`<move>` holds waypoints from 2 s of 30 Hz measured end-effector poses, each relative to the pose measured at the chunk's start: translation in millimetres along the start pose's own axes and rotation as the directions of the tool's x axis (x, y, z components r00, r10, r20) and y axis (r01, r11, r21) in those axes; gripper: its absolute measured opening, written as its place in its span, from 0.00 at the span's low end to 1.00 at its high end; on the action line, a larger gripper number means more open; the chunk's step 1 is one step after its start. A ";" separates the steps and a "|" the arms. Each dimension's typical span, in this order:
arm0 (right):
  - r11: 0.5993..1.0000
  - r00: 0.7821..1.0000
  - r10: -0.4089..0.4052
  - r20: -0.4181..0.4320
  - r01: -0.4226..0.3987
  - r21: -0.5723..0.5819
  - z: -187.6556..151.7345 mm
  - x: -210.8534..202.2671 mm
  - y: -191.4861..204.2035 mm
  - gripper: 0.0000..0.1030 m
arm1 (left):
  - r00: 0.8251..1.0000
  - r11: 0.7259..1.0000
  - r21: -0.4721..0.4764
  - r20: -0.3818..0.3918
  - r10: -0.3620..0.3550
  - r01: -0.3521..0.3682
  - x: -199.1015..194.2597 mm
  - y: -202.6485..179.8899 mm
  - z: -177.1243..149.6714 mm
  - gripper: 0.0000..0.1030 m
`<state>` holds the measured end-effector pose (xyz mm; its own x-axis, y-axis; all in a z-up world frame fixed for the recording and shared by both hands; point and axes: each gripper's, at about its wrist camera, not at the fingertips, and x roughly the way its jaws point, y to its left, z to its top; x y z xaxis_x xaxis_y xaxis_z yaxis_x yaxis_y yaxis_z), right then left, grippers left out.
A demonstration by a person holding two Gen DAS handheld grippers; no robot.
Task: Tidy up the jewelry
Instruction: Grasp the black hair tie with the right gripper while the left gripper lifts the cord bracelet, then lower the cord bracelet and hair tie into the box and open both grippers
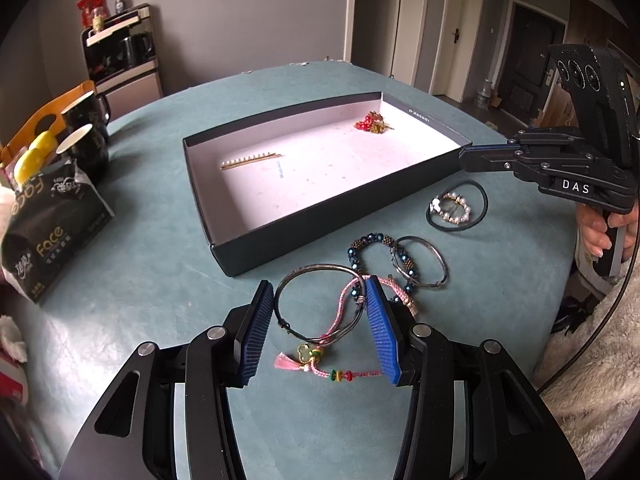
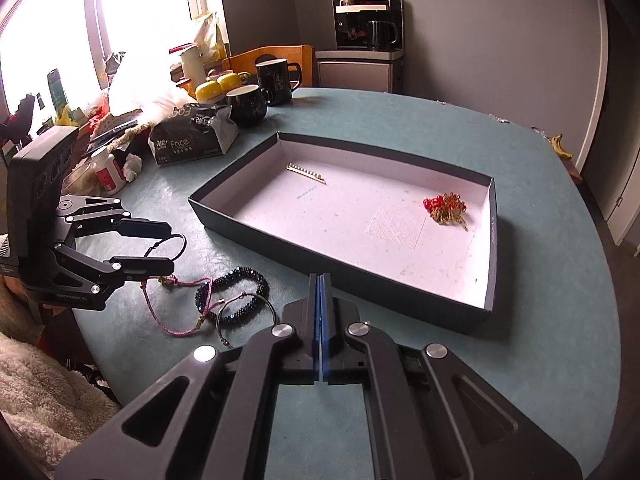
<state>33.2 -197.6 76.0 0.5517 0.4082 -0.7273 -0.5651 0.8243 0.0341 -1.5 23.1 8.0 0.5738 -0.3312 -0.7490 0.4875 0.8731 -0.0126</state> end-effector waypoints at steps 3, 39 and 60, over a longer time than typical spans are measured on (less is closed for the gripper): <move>1.000 1.000 -0.007 0.029 0.007 -0.015 8.1 -8.1 0.0 0.00 | 1.000 1.000 0.007 0.020 0.002 -0.002 -5.1 0.2 6.6 0.48; 0.999 0.992 0.020 -0.123 -0.026 -0.043 -16.0 19.6 -5.4 0.03 | 1.000 1.000 0.010 0.006 -0.008 0.008 0.1 0.8 11.7 0.48; 0.996 0.995 -0.065 0.081 0.060 0.070 36.9 3.6 -53.0 0.03 | 0.999 0.998 -0.026 -0.006 0.054 -0.054 53.4 25.1 83.4 0.48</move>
<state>87.7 -225.4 96.9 0.6355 0.3840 -0.6699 -0.4866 0.8728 0.0387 96.3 -2.6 22.9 0.5956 -0.2813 -0.7524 0.4382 0.8988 0.0109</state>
